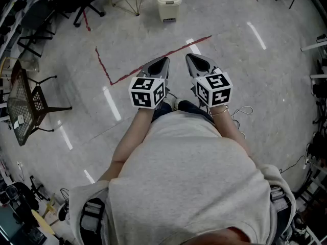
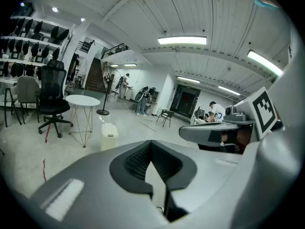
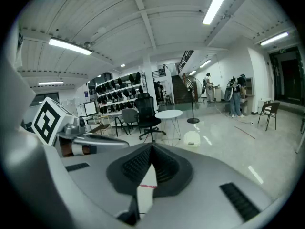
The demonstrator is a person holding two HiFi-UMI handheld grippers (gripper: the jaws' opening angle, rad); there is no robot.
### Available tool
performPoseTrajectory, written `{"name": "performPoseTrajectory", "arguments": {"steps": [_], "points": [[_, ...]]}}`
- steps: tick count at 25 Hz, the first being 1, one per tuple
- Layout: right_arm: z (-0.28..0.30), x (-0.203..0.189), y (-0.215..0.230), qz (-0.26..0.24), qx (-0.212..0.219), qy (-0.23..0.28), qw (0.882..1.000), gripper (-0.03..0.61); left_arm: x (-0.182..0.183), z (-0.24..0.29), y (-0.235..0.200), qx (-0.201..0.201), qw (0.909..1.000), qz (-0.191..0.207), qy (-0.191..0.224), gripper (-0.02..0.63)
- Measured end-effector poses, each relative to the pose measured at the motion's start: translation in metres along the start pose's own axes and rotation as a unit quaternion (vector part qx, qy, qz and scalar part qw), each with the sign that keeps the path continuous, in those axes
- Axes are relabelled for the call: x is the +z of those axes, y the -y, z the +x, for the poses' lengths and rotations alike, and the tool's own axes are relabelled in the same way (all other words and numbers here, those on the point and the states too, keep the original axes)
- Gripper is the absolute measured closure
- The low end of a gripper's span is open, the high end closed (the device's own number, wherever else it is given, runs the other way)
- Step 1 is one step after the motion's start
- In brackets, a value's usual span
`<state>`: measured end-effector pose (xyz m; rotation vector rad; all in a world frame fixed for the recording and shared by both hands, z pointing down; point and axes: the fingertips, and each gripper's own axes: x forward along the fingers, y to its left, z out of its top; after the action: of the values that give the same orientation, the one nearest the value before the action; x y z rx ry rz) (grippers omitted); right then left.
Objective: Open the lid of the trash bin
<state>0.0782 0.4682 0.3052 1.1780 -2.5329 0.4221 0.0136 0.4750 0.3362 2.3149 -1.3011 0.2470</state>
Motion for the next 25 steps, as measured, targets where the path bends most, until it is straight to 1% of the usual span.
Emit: {"name": "performPoseTrajectory", "arguments": {"steps": [5,11,16,19,22,25], "points": [[0.0,-0.003,0.002,-0.005,0.006,-0.005,1.0,0.572,0.005,0.006,-0.003,0.013,0.9999,0.006,0.005,0.604],[-0.002,-0.003,0.008,-0.009,0.008,-0.004,1.0,0.572,0.01,0.014,0.001,0.007,0.9997,-0.017,0.018,0.604],[-0.009,0.008,0.021,0.024,0.011,0.046,0.999,0.572,0.017,0.019,0.008,0.0,0.9994,-0.017,0.031,0.604],[-0.013,0.005,0.029,0.014,0.014,0.041,0.999,0.571,0.014,0.025,0.016,-0.013,0.9993,-0.02,0.029,0.604],[-0.019,0.0,0.036,0.016,0.027,0.032,0.999,0.572,0.018,0.027,0.022,-0.004,0.9985,-0.021,0.051,0.604],[-0.026,-0.006,0.043,0.022,0.03,0.028,0.999,0.571,0.017,0.029,0.028,0.006,0.9978,-0.028,0.059,0.604]]}}
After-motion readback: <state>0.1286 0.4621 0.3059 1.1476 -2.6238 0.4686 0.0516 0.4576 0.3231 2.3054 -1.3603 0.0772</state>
